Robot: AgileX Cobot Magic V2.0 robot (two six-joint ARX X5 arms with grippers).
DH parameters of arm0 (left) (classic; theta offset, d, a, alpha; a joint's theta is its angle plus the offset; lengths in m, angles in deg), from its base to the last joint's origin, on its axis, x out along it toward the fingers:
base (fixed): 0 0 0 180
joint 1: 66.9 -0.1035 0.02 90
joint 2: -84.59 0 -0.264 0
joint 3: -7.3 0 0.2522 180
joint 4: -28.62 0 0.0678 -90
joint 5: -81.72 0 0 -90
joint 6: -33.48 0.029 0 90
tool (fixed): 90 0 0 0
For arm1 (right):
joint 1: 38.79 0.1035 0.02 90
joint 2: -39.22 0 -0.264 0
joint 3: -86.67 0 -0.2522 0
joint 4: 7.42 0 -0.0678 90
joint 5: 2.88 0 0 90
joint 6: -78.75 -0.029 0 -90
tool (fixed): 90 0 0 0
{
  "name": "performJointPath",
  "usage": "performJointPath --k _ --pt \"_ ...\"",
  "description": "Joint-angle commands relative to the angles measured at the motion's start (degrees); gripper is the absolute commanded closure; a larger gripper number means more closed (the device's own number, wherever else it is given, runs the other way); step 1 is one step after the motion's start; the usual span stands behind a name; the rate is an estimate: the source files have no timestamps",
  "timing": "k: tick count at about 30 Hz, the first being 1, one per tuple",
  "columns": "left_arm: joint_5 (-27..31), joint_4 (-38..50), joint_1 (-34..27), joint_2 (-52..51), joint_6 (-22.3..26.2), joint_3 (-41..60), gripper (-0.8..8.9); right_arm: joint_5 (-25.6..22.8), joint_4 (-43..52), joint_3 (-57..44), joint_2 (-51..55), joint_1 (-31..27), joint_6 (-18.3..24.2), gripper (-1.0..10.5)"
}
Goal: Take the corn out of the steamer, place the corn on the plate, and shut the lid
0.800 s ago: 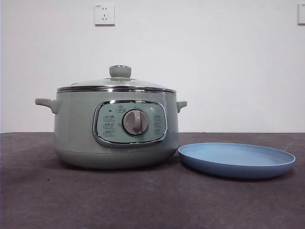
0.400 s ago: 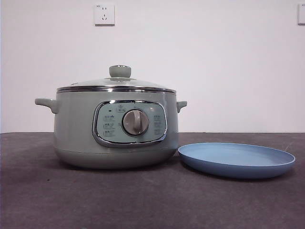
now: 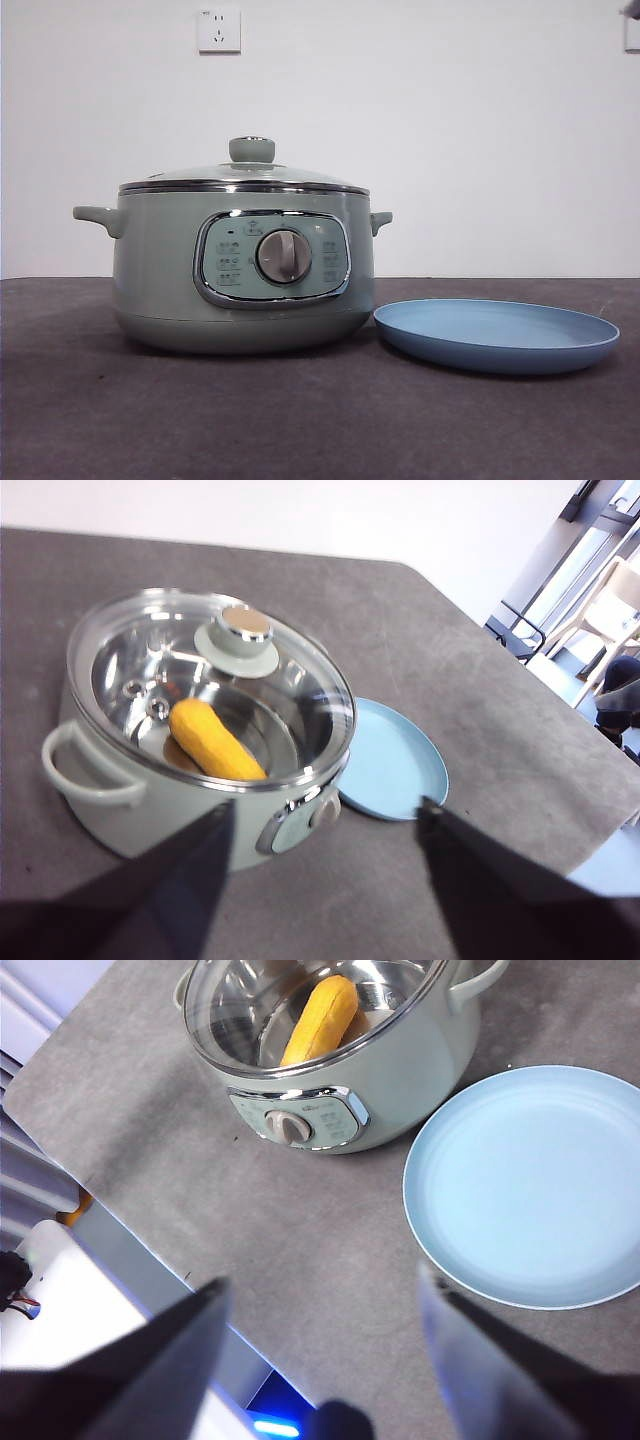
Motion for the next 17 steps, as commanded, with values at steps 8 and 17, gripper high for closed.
performJointPath --k 8,17 --pt "0.26 3.96 3.56 8.33 0.72 -6.19 2.17 0.20 0.22 0.22 0.02 0.13 -0.42 2.9" --pt "9.01 10.69 12.48 24.63 2.58 -17.18 2.17 0.17 0.24 0.22 0.02 0.13 -0.42 2.9"
